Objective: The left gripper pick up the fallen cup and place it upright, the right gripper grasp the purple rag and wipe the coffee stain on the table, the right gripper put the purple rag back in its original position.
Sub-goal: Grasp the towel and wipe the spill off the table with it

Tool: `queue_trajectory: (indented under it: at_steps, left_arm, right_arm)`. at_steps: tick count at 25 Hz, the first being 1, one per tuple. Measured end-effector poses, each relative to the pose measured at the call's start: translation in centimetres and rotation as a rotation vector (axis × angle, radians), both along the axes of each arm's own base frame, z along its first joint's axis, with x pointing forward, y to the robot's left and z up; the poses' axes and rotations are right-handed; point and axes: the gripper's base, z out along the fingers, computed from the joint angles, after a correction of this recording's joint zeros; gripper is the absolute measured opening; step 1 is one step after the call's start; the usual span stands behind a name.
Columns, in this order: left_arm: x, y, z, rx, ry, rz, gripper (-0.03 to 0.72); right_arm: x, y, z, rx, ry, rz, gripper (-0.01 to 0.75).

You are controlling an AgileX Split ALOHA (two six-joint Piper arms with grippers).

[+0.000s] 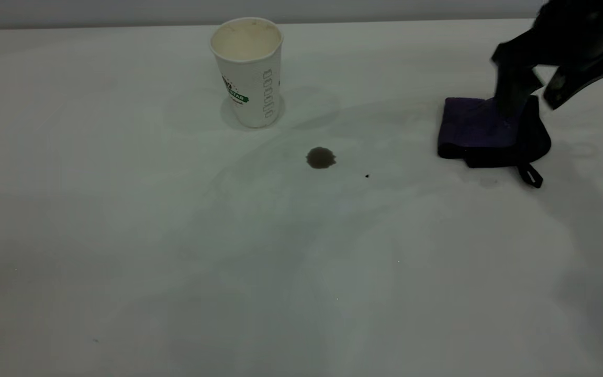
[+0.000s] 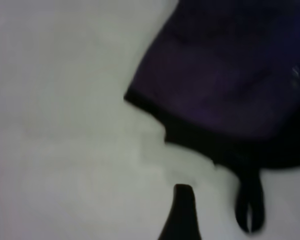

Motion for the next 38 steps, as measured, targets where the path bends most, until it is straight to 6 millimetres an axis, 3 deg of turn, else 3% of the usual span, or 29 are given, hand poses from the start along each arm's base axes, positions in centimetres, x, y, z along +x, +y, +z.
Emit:
queue_trajectory:
  at_steps: [7, 15, 19, 24, 26, 28, 32, 38]
  left_arm:
    - [0.0, 0.0, 0.0, 0.0, 0.0, 0.0, 0.505]
    - [0.0, 0.0, 0.0, 0.0, 0.0, 0.0, 0.505]
    - [0.0, 0.0, 0.0, 0.0, 0.0, 0.0, 0.505]
    - [0.0, 0.0, 0.0, 0.0, 0.0, 0.0, 0.505]
    - [0.0, 0.0, 0.0, 0.0, 0.0, 0.0, 0.505]
    - [0.0, 0.0, 0.0, 0.0, 0.0, 0.0, 0.505]
    - [0.0, 0.0, 0.0, 0.0, 0.0, 0.0, 0.505]
    - [0.0, 0.0, 0.0, 0.0, 0.0, 0.0, 0.505]
  right_arm:
    - [3.1, 0.4, -4.2, 0.01, 0.015, -0.01, 0.703]
    - [4.9, 0.7, -6.6, 0.014, 0.009, -0.011, 0.622]
    - [5.0, 0.5, -7.0, 0.006, 0.014, -0.013, 0.474]
    - [5.1, 0.3, -7.4, 0.028, 0.025, -0.06, 0.117]
    - [5.0, 0.4, -7.5, 0.032, 0.027, -0.059, 0.055]
    - [5.0, 0.8, -7.5, 0.032, 0.028, -0.052, 0.044]
    - [4.6, 3.5, -7.2, 0.042, 0.029, -0.001, 0.044]
    - [2.8, 11.4, -7.1, 0.068, 0.069, 0.151, 0.044]
